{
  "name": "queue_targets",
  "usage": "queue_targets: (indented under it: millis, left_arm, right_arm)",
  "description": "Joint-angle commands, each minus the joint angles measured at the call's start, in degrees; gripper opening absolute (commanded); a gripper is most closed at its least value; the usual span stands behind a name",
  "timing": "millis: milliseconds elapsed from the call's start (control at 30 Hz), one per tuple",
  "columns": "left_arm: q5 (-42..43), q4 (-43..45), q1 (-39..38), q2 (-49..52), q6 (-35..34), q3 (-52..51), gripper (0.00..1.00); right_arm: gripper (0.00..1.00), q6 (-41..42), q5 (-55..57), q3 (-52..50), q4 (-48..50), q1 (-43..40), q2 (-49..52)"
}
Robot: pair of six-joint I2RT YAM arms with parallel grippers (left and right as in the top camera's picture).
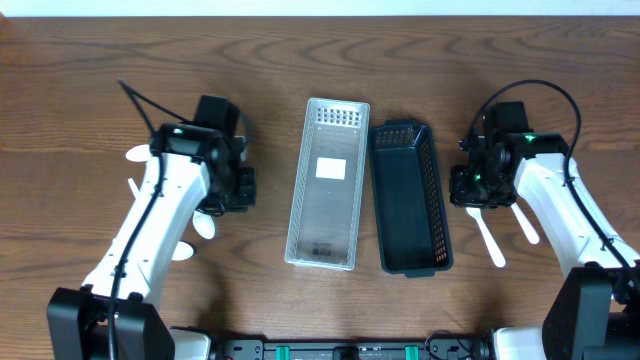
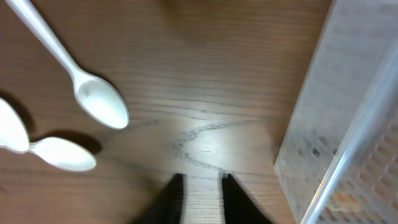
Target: Pack container
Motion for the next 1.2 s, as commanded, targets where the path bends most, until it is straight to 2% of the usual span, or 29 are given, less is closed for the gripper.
queue_targets:
  millis: [0,233,333,700,800,1167]
  left_arm:
    - [0.00,0.85,-2.97,0.17,0.22,-0.46,0.08]
    - [-0.02,4.92,-7.02,0.63,0.24,-0.46,0.06]
    - [-0.02,5.66,-7.26,1.84,0.24,-0.48,0.06]
    - [0.26,5.92,-7.69,9.05,0.26,-0.48,0.06]
    - [2.49,5.92,-8.68,10.84,0.57,-0.48,0.06]
    - [4.04,5.38,-13.75,11.52,0.90,-0.46,0.06]
  right_arm:
    - [0.25,-0.22,-1.73,0.83,-0.11,1.05,0.50]
    - [0.25,-0.20,-1.73,0.83,-0.13,1.20,0.50]
    - [0.22,-0.20,-1.73,0.83,-0.37,1.31,0.50]
    - [0.22,-0.20,-1.75,0.83,-0.24,2.08,0.50]
    - [0.22,-0.20,-2.25,0.83,-0.11,2.64,0.50]
    - [0.24,-0.15,-6.82,0.83,2.40,5.86,0.50]
